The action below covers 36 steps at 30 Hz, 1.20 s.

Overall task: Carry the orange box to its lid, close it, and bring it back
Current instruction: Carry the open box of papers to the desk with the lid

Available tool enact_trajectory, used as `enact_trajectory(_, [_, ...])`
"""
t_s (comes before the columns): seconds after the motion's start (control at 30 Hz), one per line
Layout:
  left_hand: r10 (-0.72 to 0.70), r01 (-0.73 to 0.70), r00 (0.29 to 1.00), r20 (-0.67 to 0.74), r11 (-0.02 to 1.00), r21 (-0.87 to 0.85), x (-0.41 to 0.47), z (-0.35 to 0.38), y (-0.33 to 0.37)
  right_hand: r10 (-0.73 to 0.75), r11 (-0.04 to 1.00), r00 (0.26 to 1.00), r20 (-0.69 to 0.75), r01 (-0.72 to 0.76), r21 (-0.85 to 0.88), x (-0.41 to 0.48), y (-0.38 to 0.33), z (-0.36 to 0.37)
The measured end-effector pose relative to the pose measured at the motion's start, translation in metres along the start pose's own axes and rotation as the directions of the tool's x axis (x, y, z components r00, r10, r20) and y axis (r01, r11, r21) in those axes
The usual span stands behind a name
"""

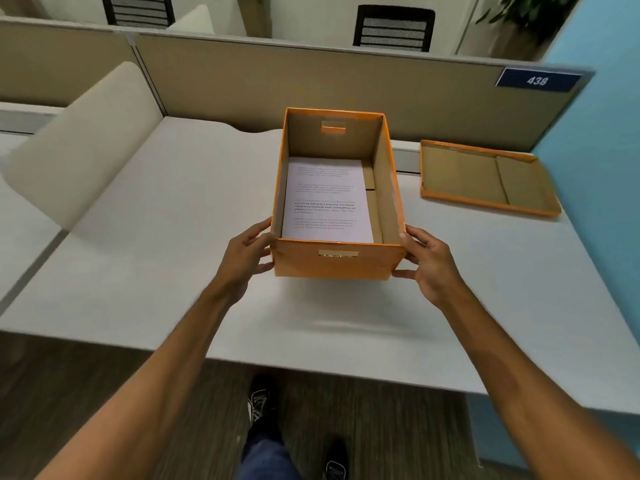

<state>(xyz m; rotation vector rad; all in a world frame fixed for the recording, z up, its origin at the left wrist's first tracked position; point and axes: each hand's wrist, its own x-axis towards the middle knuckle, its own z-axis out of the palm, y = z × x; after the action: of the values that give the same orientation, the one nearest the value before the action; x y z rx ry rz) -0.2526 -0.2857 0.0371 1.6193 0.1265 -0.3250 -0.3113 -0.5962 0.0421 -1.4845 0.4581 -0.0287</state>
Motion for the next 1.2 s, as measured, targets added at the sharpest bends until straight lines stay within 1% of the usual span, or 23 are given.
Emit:
enact_trajectory(0.13, [-0.018,0.018,1.000,0.001,1.000,0.010,-0.030,0.022,-0.008,0.022,1.000,1.000,-0.013,-0.022,0.018,-0.025,0.014,-0.027])
enact_trajectory(0.3, [-0.030,0.030,1.000,-0.004,0.999,0.028,-0.054,0.036,-0.021,0.048,0.999,0.998,-0.034,-0.047,0.015,-0.049,0.031,-0.044])
enact_trajectory(0.5, [-0.057,0.057,0.998,-0.015,0.998,0.030,-0.072,0.041,-0.039,0.067,0.998,0.995,-0.069,-0.065,0.024,-0.074,0.051,-0.045])
enact_trajectory(0.73, [-0.097,0.097,0.995,0.006,0.995,0.024,-0.086,0.039,-0.059,0.101,0.995,0.987,-0.121,-0.098,0.030,-0.100,0.072,-0.044])
enact_trajectory(0.93, [-0.115,0.115,0.993,0.013,0.993,-0.015,-0.096,0.038,-0.067,0.116,0.993,0.984,-0.137,-0.111,0.043,-0.112,0.080,-0.042])
enact_trajectory(1.1, [-0.114,0.114,0.993,0.026,0.993,-0.006,-0.101,0.040,-0.064,0.107,0.994,0.984,-0.145,-0.106,0.010,-0.112,0.085,-0.042])
enact_trajectory(1.2, [-0.092,0.090,0.996,0.024,0.995,0.043,-0.102,0.040,-0.061,0.097,0.994,0.982,-0.162,-0.105,-0.043,-0.111,0.086,-0.044])
